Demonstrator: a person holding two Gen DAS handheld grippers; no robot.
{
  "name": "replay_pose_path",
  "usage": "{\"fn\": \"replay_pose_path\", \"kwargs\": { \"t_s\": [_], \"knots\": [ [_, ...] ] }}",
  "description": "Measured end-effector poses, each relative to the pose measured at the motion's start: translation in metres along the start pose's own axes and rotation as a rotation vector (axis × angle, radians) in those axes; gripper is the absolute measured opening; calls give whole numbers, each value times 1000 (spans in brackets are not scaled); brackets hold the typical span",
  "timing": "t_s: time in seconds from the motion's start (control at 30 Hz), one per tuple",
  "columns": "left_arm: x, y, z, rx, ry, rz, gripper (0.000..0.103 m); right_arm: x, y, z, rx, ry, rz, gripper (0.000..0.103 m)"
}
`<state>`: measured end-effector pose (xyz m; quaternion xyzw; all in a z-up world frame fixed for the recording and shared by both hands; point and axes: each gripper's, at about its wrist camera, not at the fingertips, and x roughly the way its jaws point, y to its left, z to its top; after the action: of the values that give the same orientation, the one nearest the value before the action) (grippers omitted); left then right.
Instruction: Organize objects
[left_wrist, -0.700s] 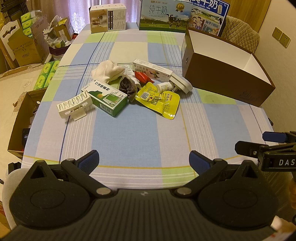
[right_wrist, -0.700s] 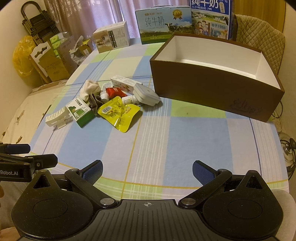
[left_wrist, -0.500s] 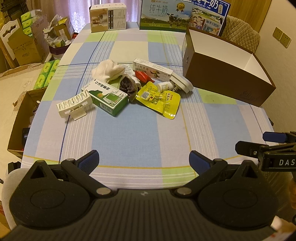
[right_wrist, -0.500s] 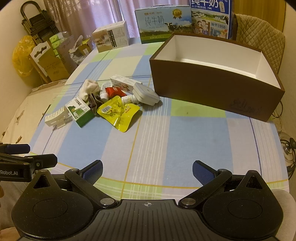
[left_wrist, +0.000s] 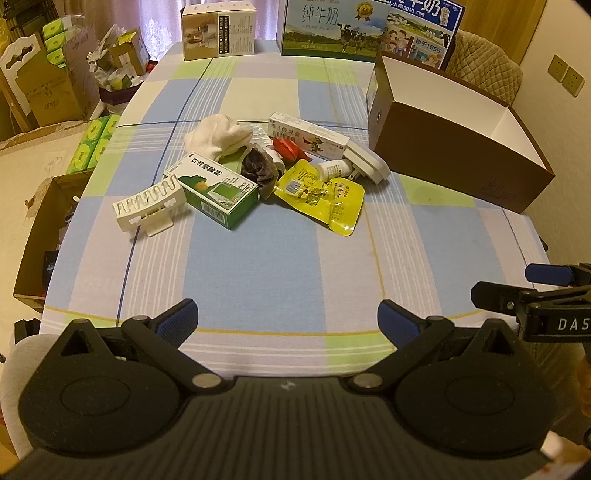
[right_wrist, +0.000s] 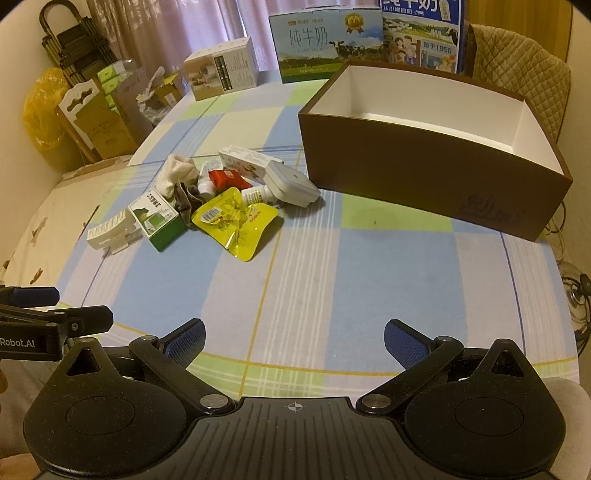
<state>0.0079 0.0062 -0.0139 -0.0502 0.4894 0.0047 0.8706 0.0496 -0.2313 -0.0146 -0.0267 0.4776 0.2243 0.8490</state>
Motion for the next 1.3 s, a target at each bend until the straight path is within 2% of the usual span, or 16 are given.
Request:
{"fn": "replay_pose_path", "kwargs": {
  "t_s": [0.67,1.3],
  "knots": [
    [10,6,5,-19,15,1,102,12,-1,7,-6,22,-9,101],
    [22,28,18,-34,-4,43,102,29,1,17,-24,26,-12,101]
  ]
}}
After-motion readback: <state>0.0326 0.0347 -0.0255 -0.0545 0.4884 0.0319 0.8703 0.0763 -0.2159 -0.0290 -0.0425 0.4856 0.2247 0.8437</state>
